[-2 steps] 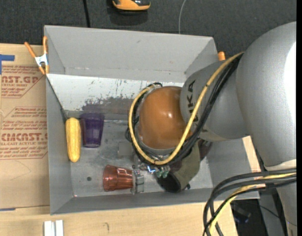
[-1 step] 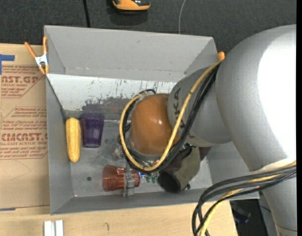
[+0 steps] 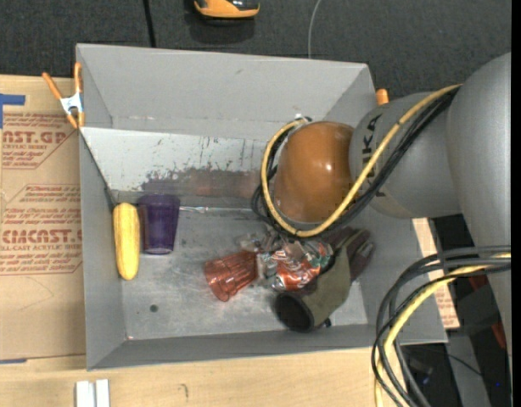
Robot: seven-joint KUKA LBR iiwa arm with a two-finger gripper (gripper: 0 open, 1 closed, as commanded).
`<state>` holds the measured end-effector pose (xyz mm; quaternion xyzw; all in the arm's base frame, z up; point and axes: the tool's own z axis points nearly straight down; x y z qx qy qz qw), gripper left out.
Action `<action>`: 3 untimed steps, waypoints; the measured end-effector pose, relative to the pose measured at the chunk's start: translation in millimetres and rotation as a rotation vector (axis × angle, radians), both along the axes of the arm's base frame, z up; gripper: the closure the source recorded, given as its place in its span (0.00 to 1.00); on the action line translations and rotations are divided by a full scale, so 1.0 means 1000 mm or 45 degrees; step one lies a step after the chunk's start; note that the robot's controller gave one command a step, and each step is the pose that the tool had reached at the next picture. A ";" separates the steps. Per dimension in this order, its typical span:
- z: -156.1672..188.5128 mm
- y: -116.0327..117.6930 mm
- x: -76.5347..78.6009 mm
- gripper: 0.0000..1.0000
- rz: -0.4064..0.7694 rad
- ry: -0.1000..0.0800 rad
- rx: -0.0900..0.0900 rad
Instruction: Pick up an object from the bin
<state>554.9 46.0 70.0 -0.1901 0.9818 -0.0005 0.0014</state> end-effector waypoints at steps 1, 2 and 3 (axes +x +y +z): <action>0.000 0.001 0.000 1.00 0.001 0.001 0.001; 0.002 0.001 -0.001 1.00 0.002 0.004 0.002; 0.012 0.001 -0.002 1.00 0.002 0.009 0.001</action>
Offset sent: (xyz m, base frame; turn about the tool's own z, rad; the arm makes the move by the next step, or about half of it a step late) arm 0.0001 -0.0001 0.0266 0.0000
